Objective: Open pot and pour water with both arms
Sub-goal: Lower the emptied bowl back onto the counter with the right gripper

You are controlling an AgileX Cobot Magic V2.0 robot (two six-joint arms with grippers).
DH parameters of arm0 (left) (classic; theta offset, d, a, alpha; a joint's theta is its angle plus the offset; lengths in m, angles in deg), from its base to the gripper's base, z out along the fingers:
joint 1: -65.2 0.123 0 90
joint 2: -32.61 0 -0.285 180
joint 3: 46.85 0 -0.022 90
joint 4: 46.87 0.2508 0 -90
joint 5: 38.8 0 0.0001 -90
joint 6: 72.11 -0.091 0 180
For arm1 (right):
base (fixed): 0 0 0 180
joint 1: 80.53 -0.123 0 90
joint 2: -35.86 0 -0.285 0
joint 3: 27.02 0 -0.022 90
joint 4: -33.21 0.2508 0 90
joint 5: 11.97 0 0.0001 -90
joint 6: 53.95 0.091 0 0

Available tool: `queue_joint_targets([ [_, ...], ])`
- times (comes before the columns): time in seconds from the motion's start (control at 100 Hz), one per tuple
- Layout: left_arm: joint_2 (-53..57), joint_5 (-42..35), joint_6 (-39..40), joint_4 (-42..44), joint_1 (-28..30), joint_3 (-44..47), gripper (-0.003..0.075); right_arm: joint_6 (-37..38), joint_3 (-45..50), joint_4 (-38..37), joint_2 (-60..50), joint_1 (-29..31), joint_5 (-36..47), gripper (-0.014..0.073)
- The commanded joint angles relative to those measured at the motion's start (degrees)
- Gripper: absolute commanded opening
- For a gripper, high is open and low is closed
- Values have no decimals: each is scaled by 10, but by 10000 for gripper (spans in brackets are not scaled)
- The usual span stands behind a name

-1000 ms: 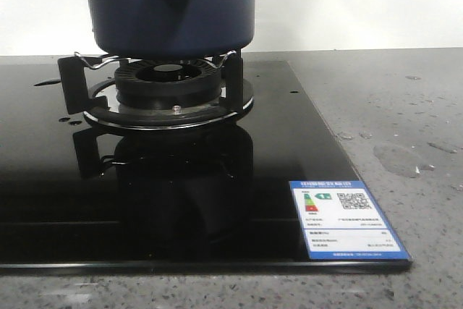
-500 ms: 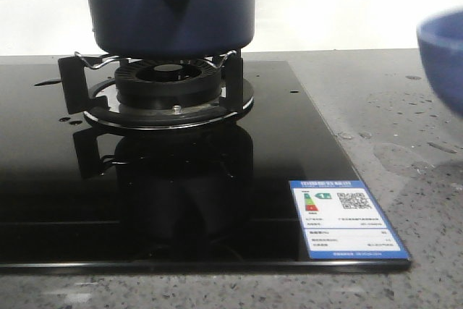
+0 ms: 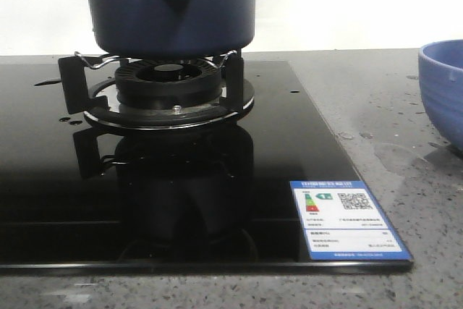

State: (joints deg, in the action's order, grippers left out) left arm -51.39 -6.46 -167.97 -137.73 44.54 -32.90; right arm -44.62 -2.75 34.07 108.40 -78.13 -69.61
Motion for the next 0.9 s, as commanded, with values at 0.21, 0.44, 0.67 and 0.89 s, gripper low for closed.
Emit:
queue_joint_targets([
  [0.21,-17,-13,-3,-38,-5,-24,262,-7,-159,-4,-118,3,11,513],
  [0.44,-49,-14,-32,-74,-5,-24,262,-7,-252,-3,-184,3,-8,513],
  [0.67,-69,-16,-104,-157,-5,-25,262,-7,-277,-3,-213,3,-34,513],
  [0.89,-83,2,-106,-157,-5,-25,282,-7,-277,-3,-214,3,-55,512],
])
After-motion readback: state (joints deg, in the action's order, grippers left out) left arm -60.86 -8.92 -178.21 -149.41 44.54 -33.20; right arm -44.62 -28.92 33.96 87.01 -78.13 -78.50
